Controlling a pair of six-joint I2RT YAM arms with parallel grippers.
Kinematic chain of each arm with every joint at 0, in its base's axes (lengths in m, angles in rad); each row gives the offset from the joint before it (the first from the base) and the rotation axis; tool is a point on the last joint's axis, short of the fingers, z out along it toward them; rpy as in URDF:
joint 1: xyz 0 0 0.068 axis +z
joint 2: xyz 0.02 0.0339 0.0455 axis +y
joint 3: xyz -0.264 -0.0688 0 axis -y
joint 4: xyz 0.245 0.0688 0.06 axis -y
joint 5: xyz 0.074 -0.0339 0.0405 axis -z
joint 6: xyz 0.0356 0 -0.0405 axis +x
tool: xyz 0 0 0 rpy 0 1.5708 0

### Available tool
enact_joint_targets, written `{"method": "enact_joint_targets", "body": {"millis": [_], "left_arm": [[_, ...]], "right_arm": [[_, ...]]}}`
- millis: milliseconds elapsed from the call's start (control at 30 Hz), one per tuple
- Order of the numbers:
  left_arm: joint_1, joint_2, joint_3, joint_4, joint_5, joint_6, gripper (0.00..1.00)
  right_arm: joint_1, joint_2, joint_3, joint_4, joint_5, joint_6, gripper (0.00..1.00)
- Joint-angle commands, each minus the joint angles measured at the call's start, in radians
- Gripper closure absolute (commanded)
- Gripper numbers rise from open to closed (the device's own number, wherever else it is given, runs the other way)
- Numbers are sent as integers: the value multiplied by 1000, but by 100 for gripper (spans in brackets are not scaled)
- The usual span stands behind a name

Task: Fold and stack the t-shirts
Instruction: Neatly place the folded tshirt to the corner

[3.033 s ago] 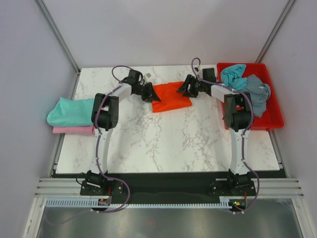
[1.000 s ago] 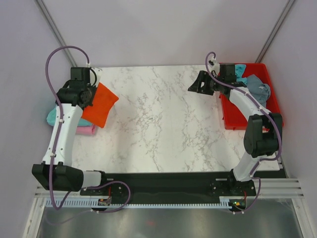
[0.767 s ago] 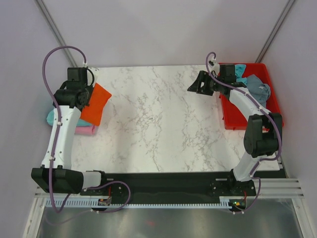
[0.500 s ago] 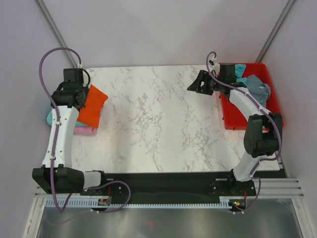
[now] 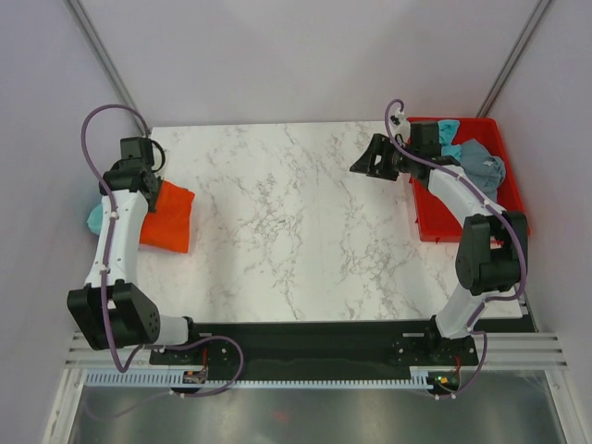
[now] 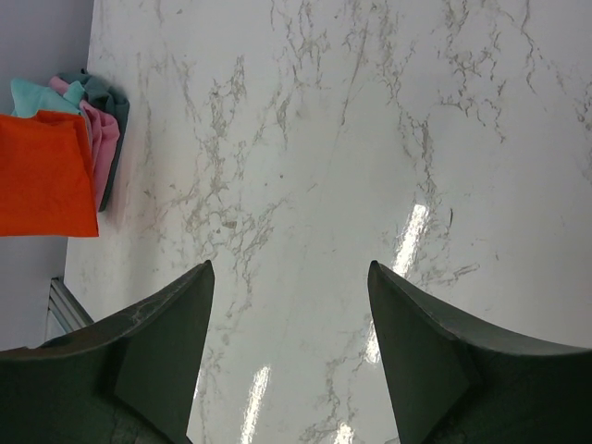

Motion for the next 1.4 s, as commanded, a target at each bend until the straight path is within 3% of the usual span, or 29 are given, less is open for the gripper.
{"method": "enact_joint_targets", "body": {"millis": [0, 400, 433, 667, 1033, 1367], "left_arm": [[29, 10, -13, 27, -33, 42, 98], [97, -17, 81, 44, -35, 42, 98], [95, -19, 95, 281, -70, 32, 98], [97, -28, 214, 210, -33, 6, 98], [97, -1, 153, 199, -36, 9, 98], [88, 6, 196, 143, 39, -40, 98]], "right_arm": [[-4, -52, -19, 43, -16, 6, 24], [-4, -59, -35, 52, -15, 9, 24], [-4, -59, -35, 52, -15, 11, 24], [-4, -55, -30, 66, -16, 21, 24], [-5, -59, -47, 74, -18, 23, 24], [-4, -53, -54, 84, -20, 31, 24]]}}
